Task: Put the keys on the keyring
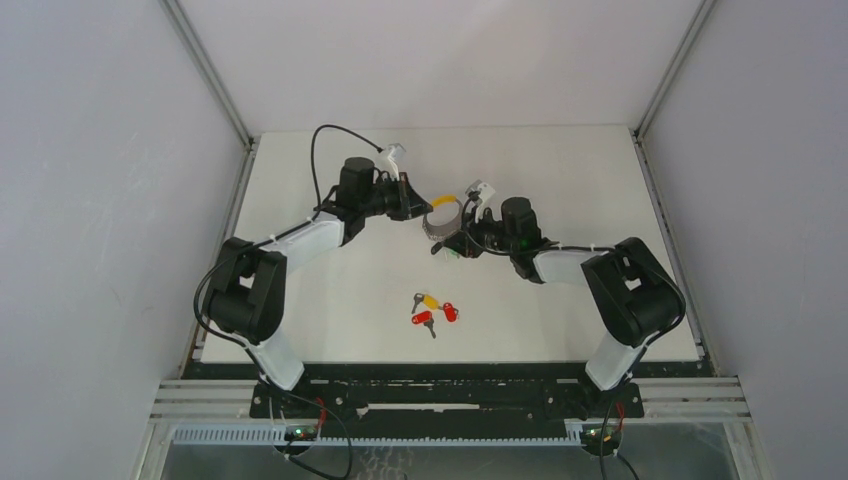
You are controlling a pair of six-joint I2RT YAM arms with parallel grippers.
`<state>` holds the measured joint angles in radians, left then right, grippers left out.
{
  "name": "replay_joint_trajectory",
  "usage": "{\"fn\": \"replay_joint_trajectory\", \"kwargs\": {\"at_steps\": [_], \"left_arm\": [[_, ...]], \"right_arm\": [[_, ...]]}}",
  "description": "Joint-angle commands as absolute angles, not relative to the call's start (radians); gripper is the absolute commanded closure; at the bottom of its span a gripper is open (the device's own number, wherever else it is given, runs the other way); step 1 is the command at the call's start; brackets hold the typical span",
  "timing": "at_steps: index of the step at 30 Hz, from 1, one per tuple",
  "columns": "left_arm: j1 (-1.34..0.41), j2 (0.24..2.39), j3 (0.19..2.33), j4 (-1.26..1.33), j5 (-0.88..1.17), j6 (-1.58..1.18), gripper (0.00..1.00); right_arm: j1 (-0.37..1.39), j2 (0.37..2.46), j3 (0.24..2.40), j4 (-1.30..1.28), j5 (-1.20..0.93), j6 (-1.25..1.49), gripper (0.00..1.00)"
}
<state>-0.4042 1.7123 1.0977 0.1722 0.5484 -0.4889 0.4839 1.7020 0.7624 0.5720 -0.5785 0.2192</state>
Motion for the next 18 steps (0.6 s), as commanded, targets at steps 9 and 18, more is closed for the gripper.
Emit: {"fn": "replay_joint_trajectory", "kwargs": {"at_steps": [9,18], "left_arm": [[-0.414,1.649,1.09,0.242,0.549,-0.522,1.0],[-0.414,1.649,1.091,0.243,0.552,-0.525,1.0]], "right_arm": [[0.502,1.739,0.828,0.629,-0.578,0.241,0.87],[0.504,1.759,0.842,0.61,-0.564,0.229,0.88]]}}
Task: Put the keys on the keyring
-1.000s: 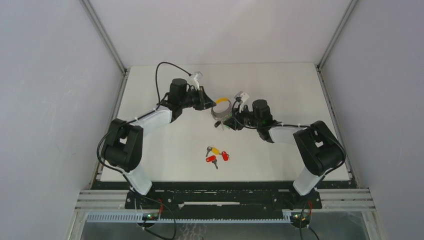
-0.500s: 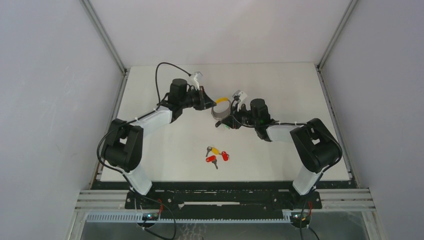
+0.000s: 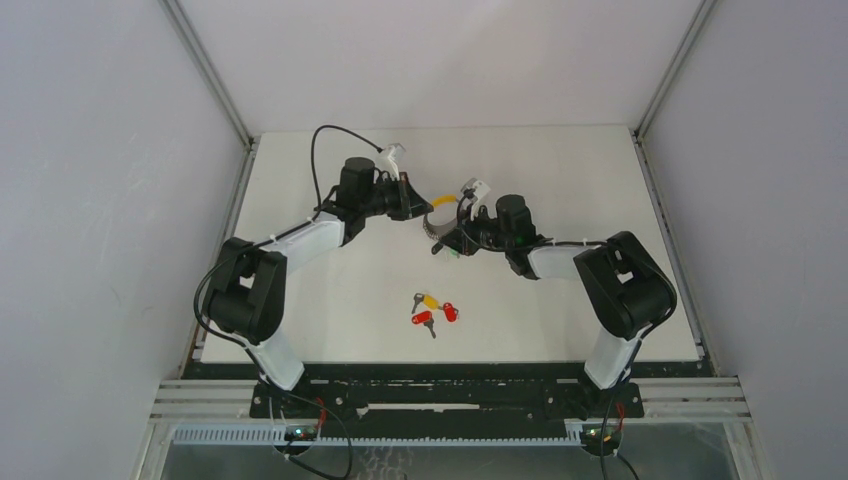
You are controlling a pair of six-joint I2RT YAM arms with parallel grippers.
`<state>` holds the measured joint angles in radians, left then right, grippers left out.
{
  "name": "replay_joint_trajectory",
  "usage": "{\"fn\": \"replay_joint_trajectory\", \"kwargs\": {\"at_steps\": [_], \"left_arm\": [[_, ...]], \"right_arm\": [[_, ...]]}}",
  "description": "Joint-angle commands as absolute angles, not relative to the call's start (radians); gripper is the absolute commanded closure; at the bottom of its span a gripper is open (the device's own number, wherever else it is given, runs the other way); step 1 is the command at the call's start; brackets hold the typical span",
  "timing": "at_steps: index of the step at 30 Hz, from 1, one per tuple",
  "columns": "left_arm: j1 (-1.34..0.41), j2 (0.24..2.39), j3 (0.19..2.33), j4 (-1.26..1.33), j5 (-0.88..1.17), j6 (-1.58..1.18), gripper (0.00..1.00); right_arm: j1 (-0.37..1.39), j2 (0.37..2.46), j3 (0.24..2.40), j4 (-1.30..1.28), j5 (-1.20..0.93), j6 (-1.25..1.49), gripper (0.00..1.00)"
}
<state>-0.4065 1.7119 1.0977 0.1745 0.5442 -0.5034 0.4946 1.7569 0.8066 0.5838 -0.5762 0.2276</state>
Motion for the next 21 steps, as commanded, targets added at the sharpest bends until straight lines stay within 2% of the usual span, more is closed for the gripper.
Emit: {"fn": "replay_joint_trajectory", "kwargs": {"at_steps": [1,21], "left_arm": [[-0.415,1.649,1.092,0.242,0.553,-0.525,1.0],[-0.416,1.654,1.094,0.243,0.567,-0.531,1.0]], "right_arm": [[0.503,1.759,0.842,0.607,-0.56,0.225,0.88],[0.506,1.768,0.846,0.569,-0.527,0.183,0.84]]}}
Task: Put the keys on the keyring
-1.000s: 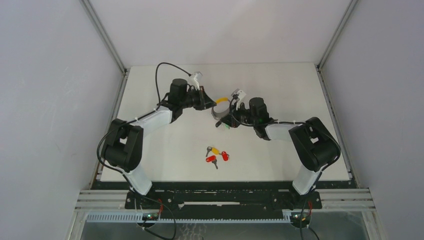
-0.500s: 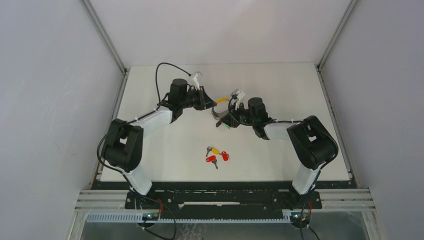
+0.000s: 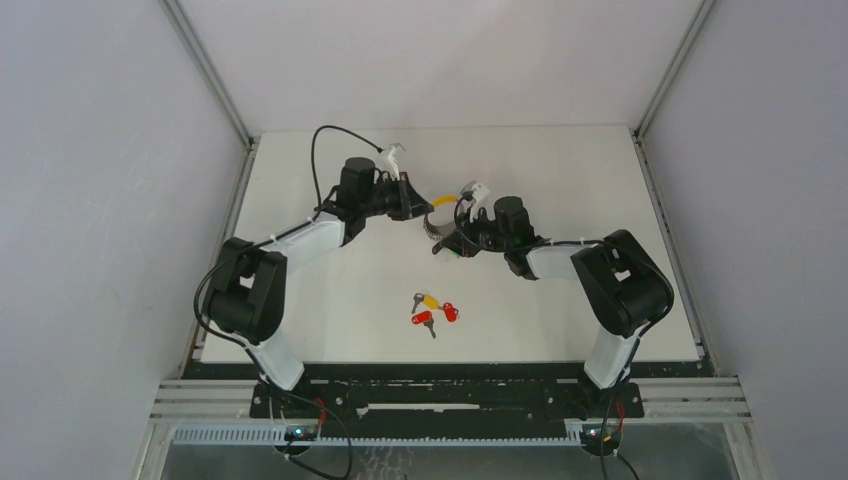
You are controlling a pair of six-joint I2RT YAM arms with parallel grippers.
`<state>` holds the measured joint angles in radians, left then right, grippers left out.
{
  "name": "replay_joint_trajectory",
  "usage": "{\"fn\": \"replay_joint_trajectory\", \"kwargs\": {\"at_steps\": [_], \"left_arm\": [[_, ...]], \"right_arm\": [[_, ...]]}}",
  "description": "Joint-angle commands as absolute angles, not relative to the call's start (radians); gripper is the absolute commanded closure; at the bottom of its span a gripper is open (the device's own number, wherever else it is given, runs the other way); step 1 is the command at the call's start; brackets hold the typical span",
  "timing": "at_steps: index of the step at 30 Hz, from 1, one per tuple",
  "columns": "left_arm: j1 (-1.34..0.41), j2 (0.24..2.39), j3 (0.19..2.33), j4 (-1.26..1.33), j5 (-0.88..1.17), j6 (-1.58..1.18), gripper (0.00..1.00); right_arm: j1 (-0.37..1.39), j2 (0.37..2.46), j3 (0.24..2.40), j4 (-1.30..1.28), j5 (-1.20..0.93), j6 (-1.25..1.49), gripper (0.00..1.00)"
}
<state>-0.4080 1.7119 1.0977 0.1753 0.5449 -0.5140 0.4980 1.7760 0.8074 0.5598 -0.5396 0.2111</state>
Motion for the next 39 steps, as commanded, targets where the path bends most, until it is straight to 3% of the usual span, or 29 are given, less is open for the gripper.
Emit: {"fn": "replay_joint_trajectory", "kwargs": {"at_steps": [1,39], "left_arm": [[-0.415,1.652,1.094,0.243,0.567,-0.531,1.0],[-0.423,1.641,1.09,0.247,0.556,-0.555,1.0]], "right_arm": [[0.505,1.767,0.845,0.57,-0.524,0.183,0.83],[0.512,1.759,0.847,0.625,-0.546,0.153,0.84]]}}
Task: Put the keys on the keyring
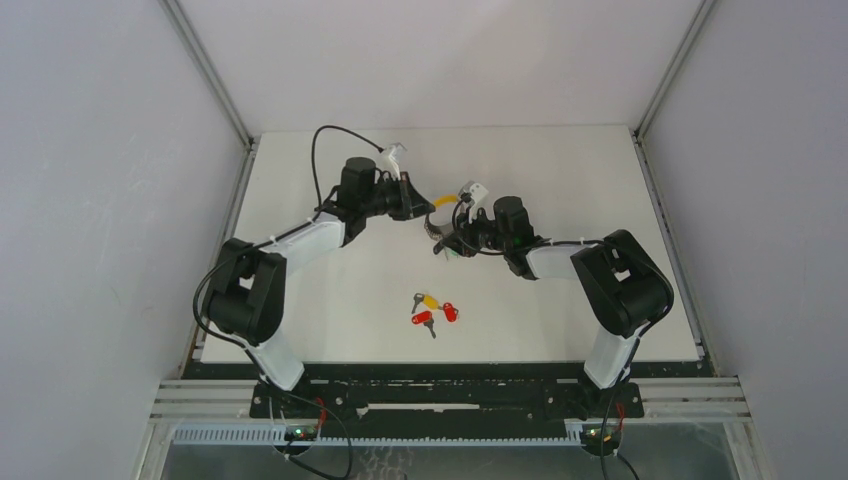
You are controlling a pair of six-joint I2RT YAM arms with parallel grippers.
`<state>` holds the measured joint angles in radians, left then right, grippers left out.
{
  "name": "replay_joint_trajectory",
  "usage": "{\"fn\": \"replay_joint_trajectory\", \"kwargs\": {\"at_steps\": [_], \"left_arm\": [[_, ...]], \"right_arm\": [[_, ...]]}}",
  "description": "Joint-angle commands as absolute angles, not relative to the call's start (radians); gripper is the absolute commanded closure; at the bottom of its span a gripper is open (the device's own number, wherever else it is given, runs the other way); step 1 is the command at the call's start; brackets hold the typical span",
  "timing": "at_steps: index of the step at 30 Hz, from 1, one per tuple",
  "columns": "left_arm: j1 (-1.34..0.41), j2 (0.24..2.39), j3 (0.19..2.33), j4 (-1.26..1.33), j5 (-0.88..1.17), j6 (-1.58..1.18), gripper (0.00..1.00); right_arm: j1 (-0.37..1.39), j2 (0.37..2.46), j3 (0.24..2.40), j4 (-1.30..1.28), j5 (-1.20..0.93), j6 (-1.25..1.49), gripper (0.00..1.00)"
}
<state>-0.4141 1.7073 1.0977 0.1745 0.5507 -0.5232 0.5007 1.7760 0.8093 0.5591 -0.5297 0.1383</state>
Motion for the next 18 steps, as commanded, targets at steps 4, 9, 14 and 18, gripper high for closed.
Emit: {"fn": "replay_joint_trajectory", "kwargs": {"at_steps": [4,9,14,18], "left_arm": [[-0.422,1.639,1.079,0.267,0.549,-0.573,1.0],[-0.424,1.638,1.067,0.286,0.534,-0.595,1.0],[-0.425,1.631,1.053,0.294,0.516,-0.609,1.0],[-0.425,1.626,1.044,0.292,0.505,-0.612,1.0]], "right_arm": [[0.515,1.762,0.847,0.639,-0.546,0.161,0.84],[0.517,1.767,0.85,0.642,-0.542,0.17,0.84],[0.519,1.766,0.85,0.651,-0.501,0.187,0.84],[0.52,1.761,0.85,0.643,-0.478,0.183,0.84]]}}
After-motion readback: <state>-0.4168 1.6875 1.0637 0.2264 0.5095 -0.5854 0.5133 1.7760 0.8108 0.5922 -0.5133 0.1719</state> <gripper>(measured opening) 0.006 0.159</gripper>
